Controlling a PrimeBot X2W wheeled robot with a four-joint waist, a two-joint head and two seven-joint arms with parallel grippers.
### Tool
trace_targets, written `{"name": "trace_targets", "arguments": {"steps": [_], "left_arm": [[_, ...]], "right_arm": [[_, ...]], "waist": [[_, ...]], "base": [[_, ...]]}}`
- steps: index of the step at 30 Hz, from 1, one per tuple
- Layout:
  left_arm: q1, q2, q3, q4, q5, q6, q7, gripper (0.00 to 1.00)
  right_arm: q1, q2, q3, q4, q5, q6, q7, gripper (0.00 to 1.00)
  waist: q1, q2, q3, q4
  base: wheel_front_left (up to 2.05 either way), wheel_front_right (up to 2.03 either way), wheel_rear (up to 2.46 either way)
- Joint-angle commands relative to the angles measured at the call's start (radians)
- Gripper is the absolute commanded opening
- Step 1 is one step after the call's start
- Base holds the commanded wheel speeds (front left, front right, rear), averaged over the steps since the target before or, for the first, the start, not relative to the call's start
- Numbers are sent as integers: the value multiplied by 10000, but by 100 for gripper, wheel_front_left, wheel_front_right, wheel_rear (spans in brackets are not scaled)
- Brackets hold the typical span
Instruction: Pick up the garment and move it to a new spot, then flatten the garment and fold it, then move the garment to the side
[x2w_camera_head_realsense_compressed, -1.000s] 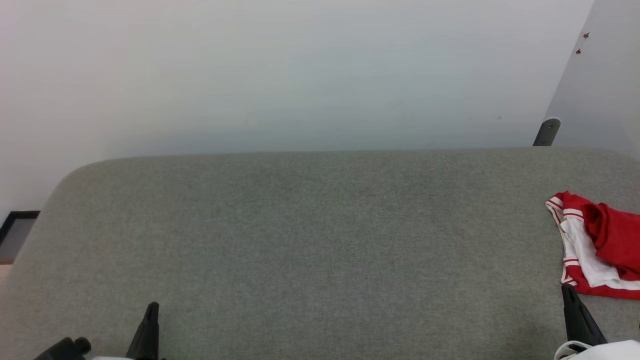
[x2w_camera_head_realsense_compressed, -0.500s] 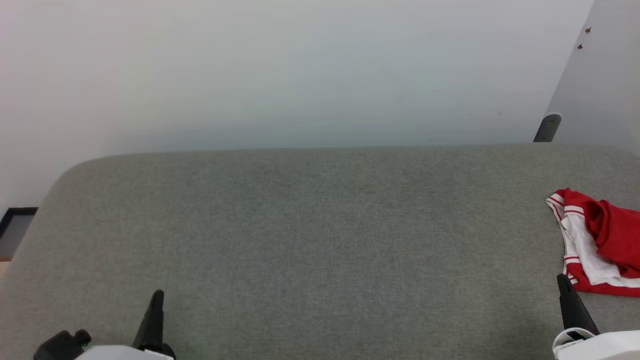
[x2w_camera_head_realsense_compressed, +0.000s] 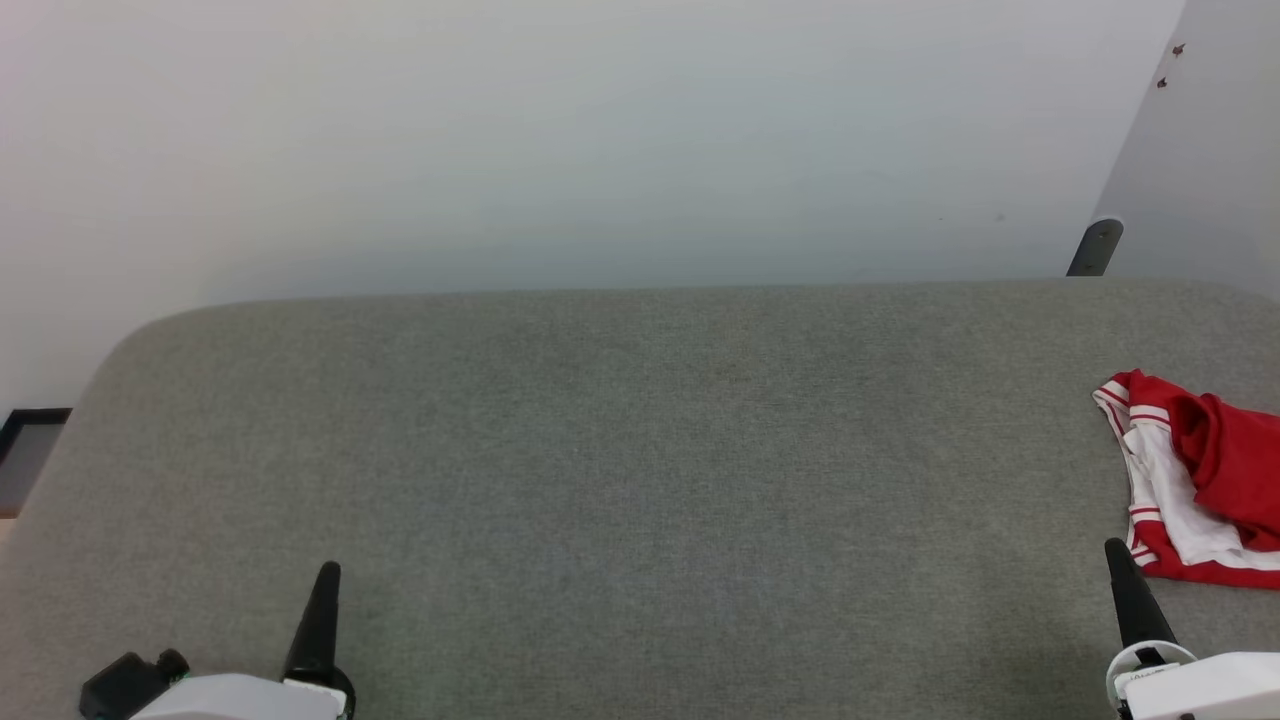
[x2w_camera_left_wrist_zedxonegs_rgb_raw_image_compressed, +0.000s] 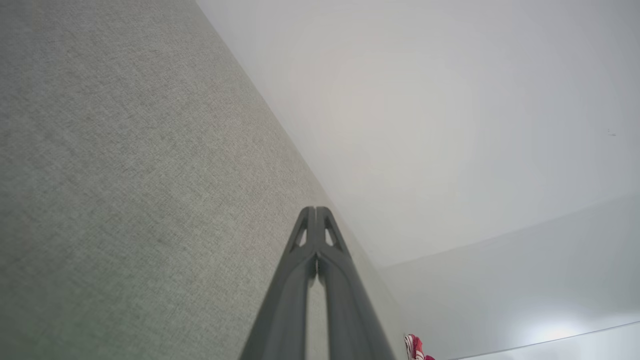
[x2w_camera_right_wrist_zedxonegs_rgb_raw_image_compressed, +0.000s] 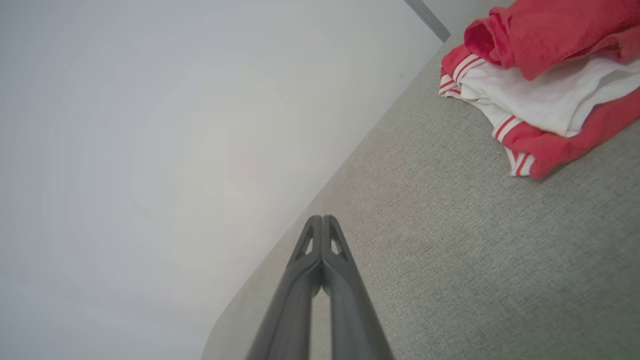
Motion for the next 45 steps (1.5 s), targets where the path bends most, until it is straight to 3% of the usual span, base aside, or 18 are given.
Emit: {"name": "trace_targets", "arguments": {"steps": [1,45], "left_arm": [[-229,-15,70,-119,-233,-30,69,0],[-768,-808,455,-271,-3154,-49,1076,0]], "right_arm": [[-304,10,-71,-58,283,-2,70,0],[-832,398,-152,213,4343,-1,894,0]], "waist": [[-1,-1,13,-3],[-1,-1,367,-71]], "base": [[0,0,0],[0,0,0]]}}
